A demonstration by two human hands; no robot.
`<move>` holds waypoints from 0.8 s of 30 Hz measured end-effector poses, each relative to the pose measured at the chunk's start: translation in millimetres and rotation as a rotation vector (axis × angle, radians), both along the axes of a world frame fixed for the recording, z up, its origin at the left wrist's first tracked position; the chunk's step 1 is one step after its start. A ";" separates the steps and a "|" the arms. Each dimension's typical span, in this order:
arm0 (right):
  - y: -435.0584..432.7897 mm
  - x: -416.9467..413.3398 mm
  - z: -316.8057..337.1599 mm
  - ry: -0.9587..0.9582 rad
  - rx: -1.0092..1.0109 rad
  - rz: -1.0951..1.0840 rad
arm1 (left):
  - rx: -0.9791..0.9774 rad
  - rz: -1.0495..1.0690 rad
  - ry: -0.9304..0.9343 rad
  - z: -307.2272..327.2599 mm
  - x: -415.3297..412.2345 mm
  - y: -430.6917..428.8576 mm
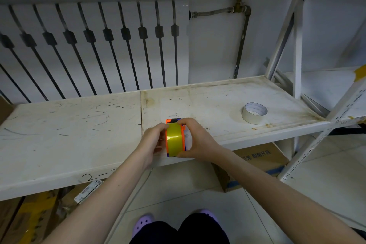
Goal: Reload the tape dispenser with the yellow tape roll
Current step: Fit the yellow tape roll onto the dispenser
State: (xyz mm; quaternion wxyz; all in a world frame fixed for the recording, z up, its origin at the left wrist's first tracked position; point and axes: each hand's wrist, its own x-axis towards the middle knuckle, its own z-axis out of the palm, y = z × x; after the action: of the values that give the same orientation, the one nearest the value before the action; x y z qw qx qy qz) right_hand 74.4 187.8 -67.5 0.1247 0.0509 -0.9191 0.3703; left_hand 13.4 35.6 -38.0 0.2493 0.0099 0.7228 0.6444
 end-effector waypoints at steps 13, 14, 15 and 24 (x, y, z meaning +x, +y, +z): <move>-1.8 -15.9 6.4 -0.186 -0.282 -0.010 | -0.098 -0.066 0.062 -2.3 -6.1 -3.7; -2.1 -15.7 5.7 -0.167 -0.266 -0.015 | -0.084 -0.041 0.035 -1.0 -6.8 -3.2; -2.7 -15.5 4.8 -0.157 -0.258 -0.019 | -0.077 -0.015 0.003 0.9 -7.5 -1.3; -5.1 -10.1 0.2 -0.156 -0.225 0.016 | -0.041 0.042 -0.062 8.7 1.4 5.5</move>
State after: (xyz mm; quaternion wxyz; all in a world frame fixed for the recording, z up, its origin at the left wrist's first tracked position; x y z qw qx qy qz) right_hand 64.3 182.7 -67.4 0.0547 0.0149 -0.8783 0.4748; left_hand 14.9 41.2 -29.3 0.2581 -0.0301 0.7277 0.6347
